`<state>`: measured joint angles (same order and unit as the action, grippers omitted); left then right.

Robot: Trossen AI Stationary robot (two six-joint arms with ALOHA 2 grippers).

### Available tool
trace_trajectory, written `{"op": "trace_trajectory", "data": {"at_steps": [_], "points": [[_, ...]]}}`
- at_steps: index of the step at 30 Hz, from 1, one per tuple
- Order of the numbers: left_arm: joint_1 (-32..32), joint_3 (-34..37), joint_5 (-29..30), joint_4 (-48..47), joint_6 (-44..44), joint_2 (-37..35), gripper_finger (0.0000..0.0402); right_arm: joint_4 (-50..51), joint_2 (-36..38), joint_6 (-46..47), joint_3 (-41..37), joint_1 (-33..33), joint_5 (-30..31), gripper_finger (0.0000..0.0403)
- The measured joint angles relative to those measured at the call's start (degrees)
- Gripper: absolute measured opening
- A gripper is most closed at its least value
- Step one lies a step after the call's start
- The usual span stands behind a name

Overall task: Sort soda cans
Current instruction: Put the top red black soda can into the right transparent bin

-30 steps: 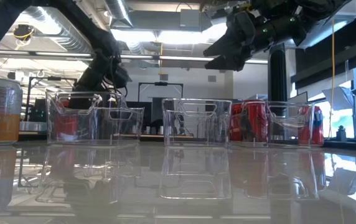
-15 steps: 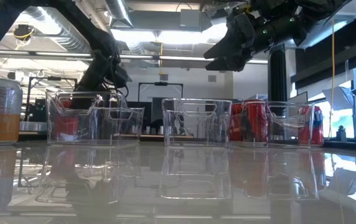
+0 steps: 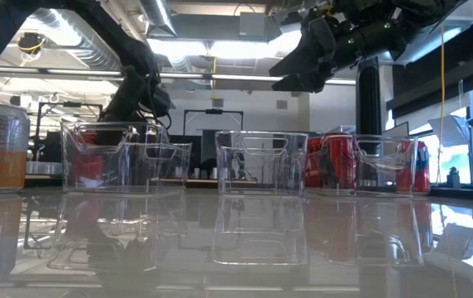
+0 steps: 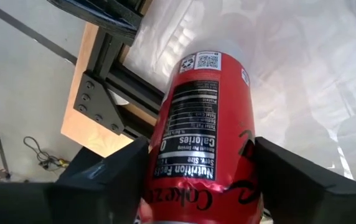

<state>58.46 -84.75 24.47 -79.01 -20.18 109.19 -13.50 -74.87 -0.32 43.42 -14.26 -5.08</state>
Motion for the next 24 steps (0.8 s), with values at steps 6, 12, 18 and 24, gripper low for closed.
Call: {"op": "trace_trajectory", "data": {"at_steps": [6,12,18,24], "points": [[0.0,0.0,-0.1,0.3,0.6,0.0,0.0226,0.0,0.0,-0.2,0.0,0.0,0.0,0.0337],[-0.2,0.0,-0.1,0.0,1.9,0.0,0.0188,0.0,0.0,-0.2,0.0,0.0,0.0,0.0337],[-0.8,0.0,0.2,-0.9,3.2,0.0,0.0124,0.0,0.0,-0.2,0.0,0.0,0.0,0.0337],[-0.7,0.0,0.1,1.0,2.8,0.1,0.0089,0.0,0.0,-0.2,0.0,0.0,0.0,0.0337]]}}
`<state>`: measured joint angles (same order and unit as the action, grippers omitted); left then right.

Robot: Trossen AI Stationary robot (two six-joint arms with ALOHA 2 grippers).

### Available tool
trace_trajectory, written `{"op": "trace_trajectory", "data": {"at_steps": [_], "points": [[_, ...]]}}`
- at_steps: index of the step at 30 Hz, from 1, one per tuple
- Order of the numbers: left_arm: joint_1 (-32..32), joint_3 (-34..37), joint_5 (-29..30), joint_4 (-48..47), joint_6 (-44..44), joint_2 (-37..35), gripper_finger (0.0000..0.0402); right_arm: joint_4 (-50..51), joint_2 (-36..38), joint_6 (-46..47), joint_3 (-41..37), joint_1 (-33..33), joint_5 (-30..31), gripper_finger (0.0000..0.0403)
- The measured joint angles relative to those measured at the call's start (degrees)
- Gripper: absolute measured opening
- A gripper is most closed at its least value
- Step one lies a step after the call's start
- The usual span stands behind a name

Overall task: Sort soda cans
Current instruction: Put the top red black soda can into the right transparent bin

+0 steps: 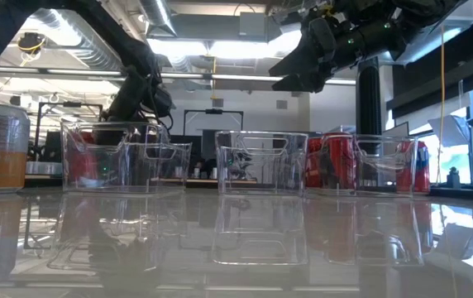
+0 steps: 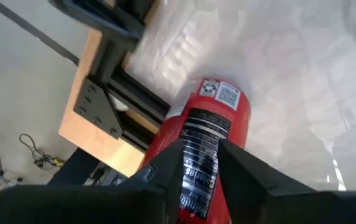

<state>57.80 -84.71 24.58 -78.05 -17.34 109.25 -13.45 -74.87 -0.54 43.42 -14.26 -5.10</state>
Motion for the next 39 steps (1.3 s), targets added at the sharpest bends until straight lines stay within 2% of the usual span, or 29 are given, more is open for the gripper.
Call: {"op": "trace_trajectory", "data": {"at_steps": [2,5,13,15,20,23,28,39], "points": [[0.2,0.0,0.0,-0.2,0.0,0.0,0.0090,0.0,0.0,0.0,0.0,0.0,0.0,0.0337],[0.4,0.0,0.0,-0.4,0.8,0.0,0.0114,0.1,0.0,-0.1,0.0,0.0,0.0,0.0337],[-0.2,-0.5,0.1,-0.9,0.5,0.0,0.0242,0.1,0.0,-1.4,0.0,0.0,0.0,0.0337],[-0.5,-1.9,1.7,-1.4,0.7,0.0,0.0274,0.1,0.0,-1.7,0.0,0.0,1.1,0.0337],[-1.5,-7.6,4.2,-9.2,4.5,0.0,0.0327,0.0,0.0,-2.8,0.0,0.0,2.1,0.0337],[-1.7,-10.0,4.2,-12.3,7.6,-0.1,0.0340,0.0,0.0,-2.8,0.0,0.0,2.1,0.0337],[-0.7,-9.4,4.1,-12.0,10.0,-0.4,0.0345,0.6,0.0,-2.8,0.0,0.0,1.5,0.0337],[-0.8,-4.6,5.8,-12.0,4.2,-0.3,0.0345,1.7,0.0,-2.8,0.0,0.0,0.0,0.0337]]}}
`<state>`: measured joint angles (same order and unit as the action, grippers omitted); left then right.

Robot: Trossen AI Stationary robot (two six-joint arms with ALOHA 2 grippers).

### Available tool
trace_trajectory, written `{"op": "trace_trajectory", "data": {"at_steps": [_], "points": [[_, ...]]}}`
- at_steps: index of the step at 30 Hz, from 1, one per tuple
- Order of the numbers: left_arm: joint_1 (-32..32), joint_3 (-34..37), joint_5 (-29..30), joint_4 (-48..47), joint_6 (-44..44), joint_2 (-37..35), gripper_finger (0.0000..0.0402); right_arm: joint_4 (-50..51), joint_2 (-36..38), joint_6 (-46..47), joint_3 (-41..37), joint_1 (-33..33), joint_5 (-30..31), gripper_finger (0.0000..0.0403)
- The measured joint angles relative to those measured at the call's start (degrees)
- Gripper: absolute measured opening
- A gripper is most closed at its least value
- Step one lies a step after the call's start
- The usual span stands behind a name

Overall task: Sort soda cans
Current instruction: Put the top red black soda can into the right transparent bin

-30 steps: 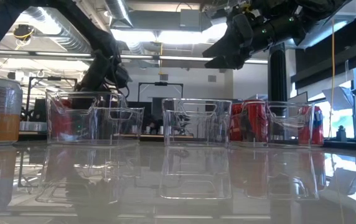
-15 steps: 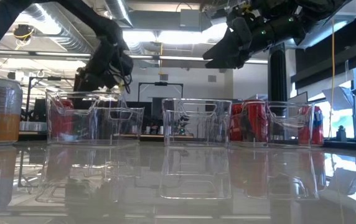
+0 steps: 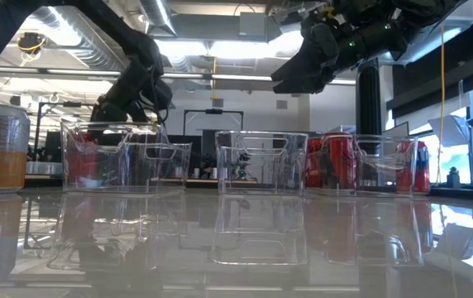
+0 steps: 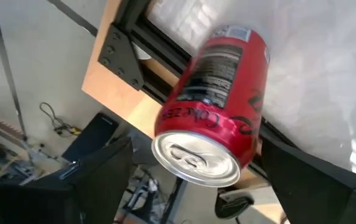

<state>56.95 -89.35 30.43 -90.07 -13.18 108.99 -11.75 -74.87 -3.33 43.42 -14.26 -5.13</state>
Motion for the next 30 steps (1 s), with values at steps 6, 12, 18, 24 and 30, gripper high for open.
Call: {"op": "trace_trajectory", "data": {"at_steps": [6,12,18,24,30], "points": [[0.0,1.3,0.2,0.1,-3.7,0.2,0.0345,-0.6,0.0,0.0,0.0,0.0,0.0,0.0337],[0.1,3.9,1.5,2.7,-8.9,0.2,0.0345,-0.6,0.0,0.1,0.0,0.0,0.0,0.0337],[0.1,5.4,2.4,6.5,-11.5,0.2,0.0345,-0.6,0.0,0.2,0.0,0.0,0.0,0.0337],[0.1,5.5,-0.2,7.2,-11.8,0.3,0.0341,-0.7,0.0,0.2,0.0,0.0,0.0,0.0337],[1.2,5.4,-3.1,6.7,-13.1,0.2,0.0286,-0.7,0.0,0.1,0.0,0.0,0.0,0.0337]]}}
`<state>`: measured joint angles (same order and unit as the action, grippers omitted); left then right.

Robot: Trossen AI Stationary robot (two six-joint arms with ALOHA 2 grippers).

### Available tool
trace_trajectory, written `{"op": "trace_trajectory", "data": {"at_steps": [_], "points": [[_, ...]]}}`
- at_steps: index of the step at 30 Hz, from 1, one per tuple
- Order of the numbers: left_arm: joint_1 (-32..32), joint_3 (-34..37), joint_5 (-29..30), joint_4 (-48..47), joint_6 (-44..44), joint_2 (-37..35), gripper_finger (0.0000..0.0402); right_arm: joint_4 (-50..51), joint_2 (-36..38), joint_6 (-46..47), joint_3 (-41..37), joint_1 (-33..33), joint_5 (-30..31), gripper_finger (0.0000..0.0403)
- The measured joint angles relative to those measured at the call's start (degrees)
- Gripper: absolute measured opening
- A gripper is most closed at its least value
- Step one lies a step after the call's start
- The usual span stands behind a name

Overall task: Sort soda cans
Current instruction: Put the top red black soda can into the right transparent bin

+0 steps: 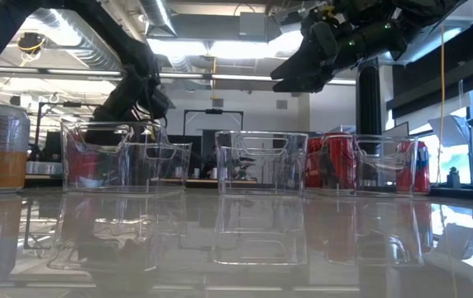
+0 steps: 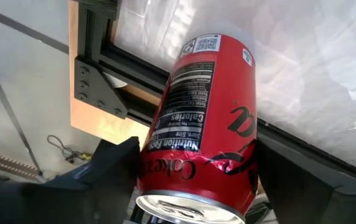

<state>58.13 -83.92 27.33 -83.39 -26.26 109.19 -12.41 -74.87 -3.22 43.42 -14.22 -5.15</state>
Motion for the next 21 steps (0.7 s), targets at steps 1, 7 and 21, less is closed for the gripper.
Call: {"op": "trace_trajectory", "data": {"at_steps": [1,7,21], "points": [[0.0,0.0,-0.1,-0.1,-0.1,0.0,0.0273,0.0,0.0,0.0,0.0,0.0,0.0,0.0337],[0.0,0.0,-0.8,-0.2,0.4,-0.1,0.0249,0.0,0.0,0.0,0.0,0.0,0.0,0.0337],[-8.0,0.2,-3.3,-1.2,-1.7,0.0,0.0217,0.0,0.0,-0.1,0.0,0.0,0.0,0.0337]]}}
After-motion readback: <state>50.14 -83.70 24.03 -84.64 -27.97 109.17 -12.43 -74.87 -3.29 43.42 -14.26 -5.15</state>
